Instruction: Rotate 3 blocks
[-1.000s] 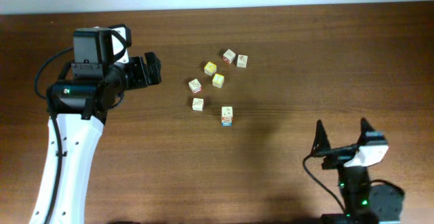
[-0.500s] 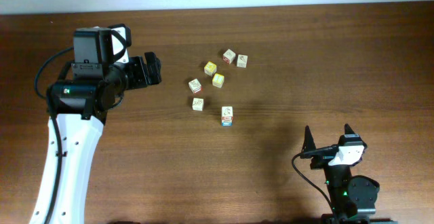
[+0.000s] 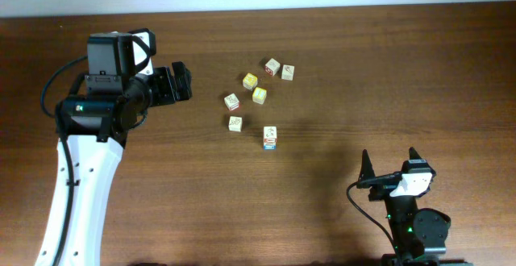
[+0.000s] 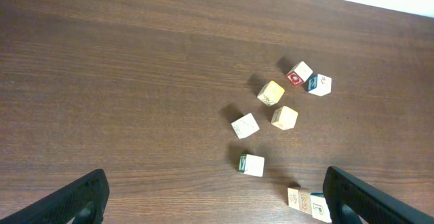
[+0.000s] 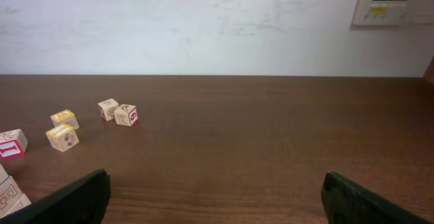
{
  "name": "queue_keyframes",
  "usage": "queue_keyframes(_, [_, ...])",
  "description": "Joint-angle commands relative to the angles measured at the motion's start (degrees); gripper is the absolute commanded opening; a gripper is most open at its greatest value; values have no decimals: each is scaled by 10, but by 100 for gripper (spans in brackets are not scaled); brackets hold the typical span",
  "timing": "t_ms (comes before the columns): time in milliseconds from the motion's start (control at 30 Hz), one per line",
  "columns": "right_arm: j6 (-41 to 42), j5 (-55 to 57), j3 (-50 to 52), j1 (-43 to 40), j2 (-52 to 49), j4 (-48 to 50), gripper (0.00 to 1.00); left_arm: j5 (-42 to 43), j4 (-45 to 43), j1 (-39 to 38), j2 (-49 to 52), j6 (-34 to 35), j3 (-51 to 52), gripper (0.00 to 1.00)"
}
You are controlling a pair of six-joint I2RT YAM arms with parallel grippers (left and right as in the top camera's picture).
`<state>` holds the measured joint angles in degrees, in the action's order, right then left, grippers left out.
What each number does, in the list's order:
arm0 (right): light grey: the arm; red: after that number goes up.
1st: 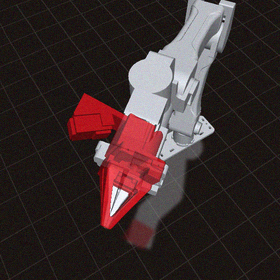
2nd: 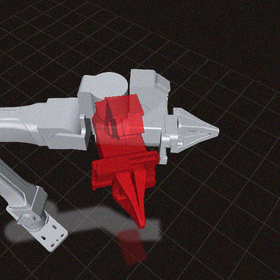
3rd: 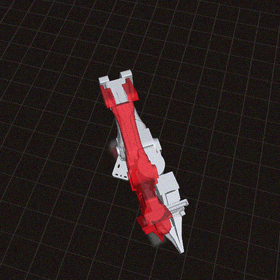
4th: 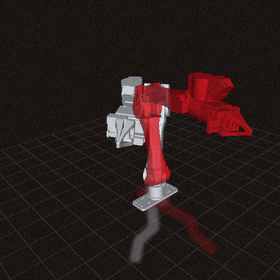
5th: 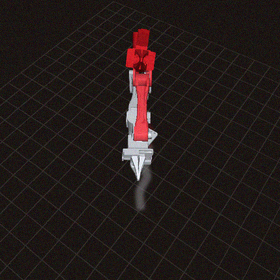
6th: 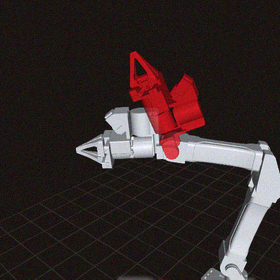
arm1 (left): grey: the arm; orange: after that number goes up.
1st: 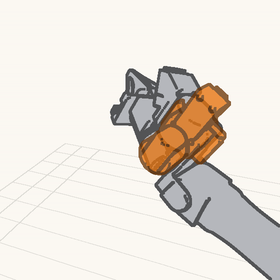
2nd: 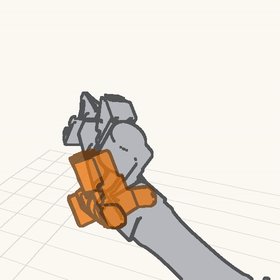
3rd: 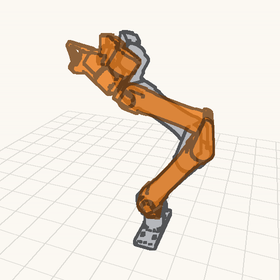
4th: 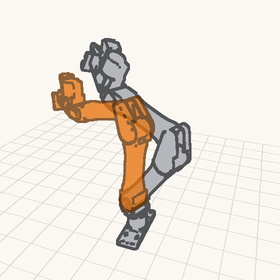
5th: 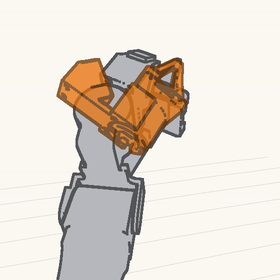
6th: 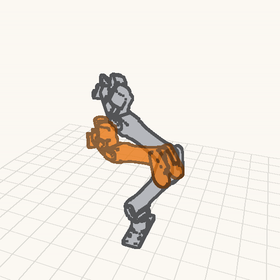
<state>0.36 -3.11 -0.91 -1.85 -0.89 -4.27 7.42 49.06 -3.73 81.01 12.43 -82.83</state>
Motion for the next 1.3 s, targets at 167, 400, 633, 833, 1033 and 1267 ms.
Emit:
queue_keyframes(167, [-1, -1, 6, -4, 7, 2, 98, -49, 2, 1, -22, -12, 3, 99])
queue_keyframes(400, [-1, -1, 6, -4, 7, 2, 99, 3, -270, 2, -238, -222, 282, 99])
queue_keyframes(633, [-1, -1, 6, -4, 7, 2, 98, 2, -422, 2, -530, -361, 583, 99])
queue_keyframes(833, [-1, -1, 6, -4, 7, 2, 99, -30, -432, 2, -723, -378, 735, 99])
queue_keyframes(1033, [-1, -1, 6, -4, 7, 2, 98, -43, -451, 17, -807, -363, 814, 99])
queue_keyframes(1267, [-1, -1, 6, -4, 7, 2, 98, -47, -446, 20, -807, -363, 823, 99])
